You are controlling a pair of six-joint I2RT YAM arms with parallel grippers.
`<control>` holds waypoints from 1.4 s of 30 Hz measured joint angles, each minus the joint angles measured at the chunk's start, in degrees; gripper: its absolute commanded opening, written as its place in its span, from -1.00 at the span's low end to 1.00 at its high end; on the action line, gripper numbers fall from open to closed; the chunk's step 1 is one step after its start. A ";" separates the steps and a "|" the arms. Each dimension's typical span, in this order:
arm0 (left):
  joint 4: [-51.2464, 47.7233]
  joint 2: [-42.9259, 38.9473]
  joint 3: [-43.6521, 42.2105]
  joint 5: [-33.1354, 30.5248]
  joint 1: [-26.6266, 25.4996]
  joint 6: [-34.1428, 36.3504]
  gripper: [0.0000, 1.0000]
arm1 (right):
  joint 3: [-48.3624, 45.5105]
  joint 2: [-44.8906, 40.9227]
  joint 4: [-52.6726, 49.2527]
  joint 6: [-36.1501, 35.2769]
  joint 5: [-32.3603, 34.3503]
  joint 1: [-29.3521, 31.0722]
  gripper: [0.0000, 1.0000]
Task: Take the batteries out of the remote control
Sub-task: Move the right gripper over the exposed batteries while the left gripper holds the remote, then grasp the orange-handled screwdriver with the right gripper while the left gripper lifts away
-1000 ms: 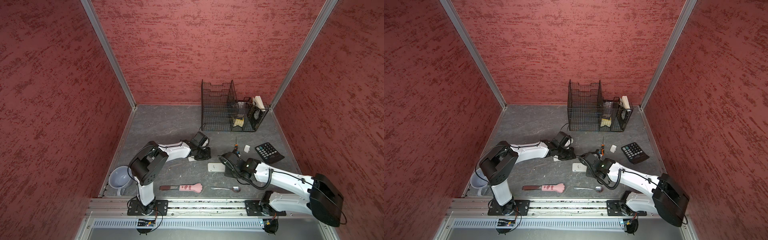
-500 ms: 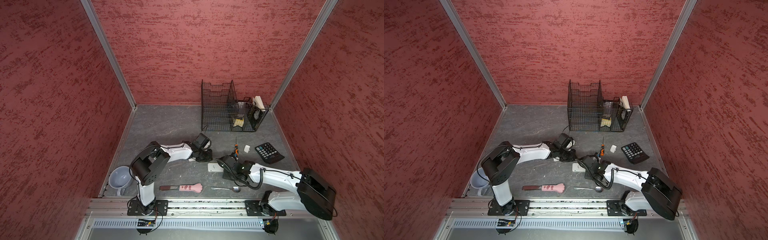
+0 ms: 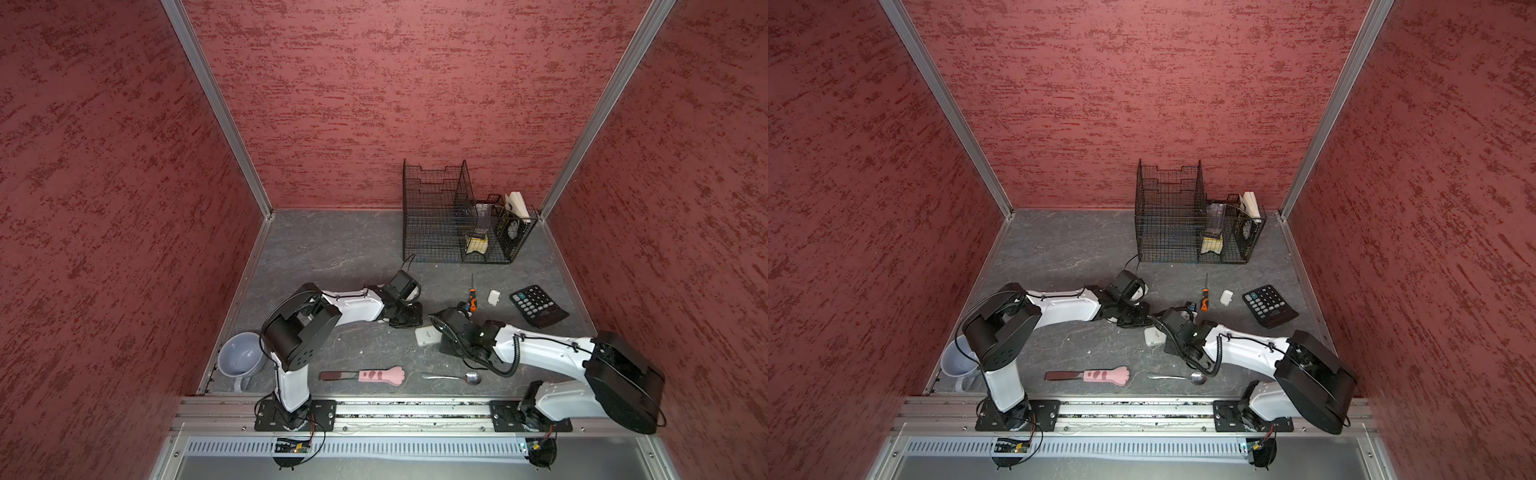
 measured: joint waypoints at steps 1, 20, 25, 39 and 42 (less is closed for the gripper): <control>0.02 -0.02 0.02 0.00 0.13 0.00 -0.78 | 0.00 0.00 -0.13 -0.02 -0.04 0.00 -1.00; -1.25 -11.23 7.04 2.05 7.74 -0.57 -0.22 | 5.31 -13.05 -15.08 -8.50 2.69 -17.92 -0.02; -1.05 -11.45 5.60 3.10 8.87 -0.63 -0.22 | 8.68 -7.19 -12.63 -15.23 2.34 -25.05 0.01; -0.94 -11.45 5.11 4.15 12.02 -0.66 -0.22 | 13.64 10.51 -1.33 -26.27 -2.75 -31.93 -0.05; -0.85 -11.41 5.11 4.22 12.20 -0.94 -0.22 | 13.73 13.29 0.13 -27.17 -3.72 -32.20 -0.19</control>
